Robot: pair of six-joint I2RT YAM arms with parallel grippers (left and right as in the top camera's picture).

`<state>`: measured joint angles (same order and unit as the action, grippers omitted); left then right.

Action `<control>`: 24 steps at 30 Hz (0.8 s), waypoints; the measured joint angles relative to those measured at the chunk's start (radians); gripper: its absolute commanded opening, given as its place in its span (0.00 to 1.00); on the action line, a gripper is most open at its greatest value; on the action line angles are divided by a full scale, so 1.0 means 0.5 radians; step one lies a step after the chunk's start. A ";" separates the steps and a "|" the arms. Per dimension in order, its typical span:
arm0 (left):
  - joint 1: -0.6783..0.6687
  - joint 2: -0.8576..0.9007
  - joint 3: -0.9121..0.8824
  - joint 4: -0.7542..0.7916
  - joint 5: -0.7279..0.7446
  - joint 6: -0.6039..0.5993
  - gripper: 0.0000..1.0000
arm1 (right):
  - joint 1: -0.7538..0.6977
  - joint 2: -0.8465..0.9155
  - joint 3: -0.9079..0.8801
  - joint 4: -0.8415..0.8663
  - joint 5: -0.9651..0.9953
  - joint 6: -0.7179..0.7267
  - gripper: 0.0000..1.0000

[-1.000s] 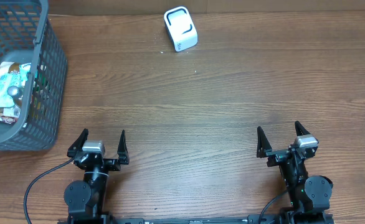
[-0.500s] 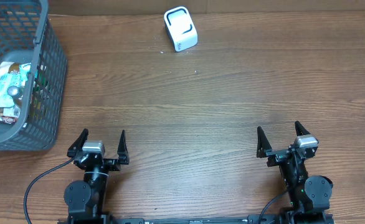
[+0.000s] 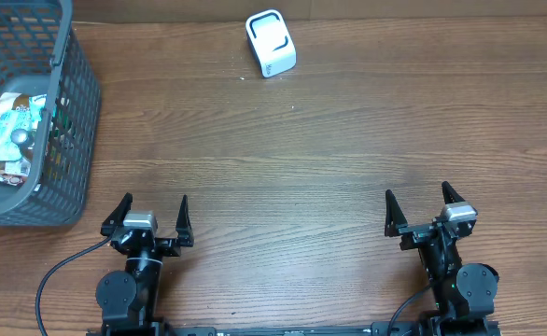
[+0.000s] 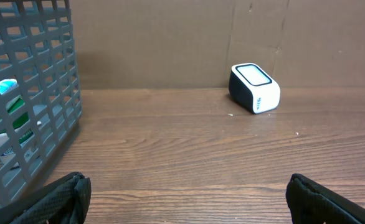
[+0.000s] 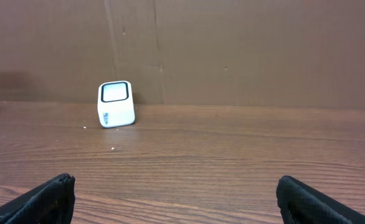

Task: Scan the item barcode

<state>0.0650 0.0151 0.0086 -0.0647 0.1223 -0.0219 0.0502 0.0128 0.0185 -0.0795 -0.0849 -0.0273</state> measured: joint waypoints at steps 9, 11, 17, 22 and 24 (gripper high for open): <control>0.000 0.000 0.000 0.076 -0.017 0.008 1.00 | 0.000 0.000 0.000 -0.001 -0.001 0.000 1.00; 0.000 0.000 -0.001 0.101 -0.018 0.013 1.00 | 0.000 0.000 0.000 0.001 0.000 0.000 1.00; 0.000 -0.001 -0.001 0.485 -0.022 0.101 0.99 | 0.000 0.000 0.000 -0.002 -0.002 0.001 1.00; 0.000 -0.001 0.021 0.697 0.003 0.119 0.99 | -0.003 0.000 0.000 -0.001 -0.001 -0.001 1.00; 0.000 -0.001 0.059 0.680 0.019 0.120 0.99 | -0.004 0.000 0.000 -0.001 0.000 -0.001 1.00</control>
<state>0.0650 0.0147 0.0380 0.2752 0.1318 0.0380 0.0483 0.0128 0.0185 -0.0799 -0.0849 -0.0277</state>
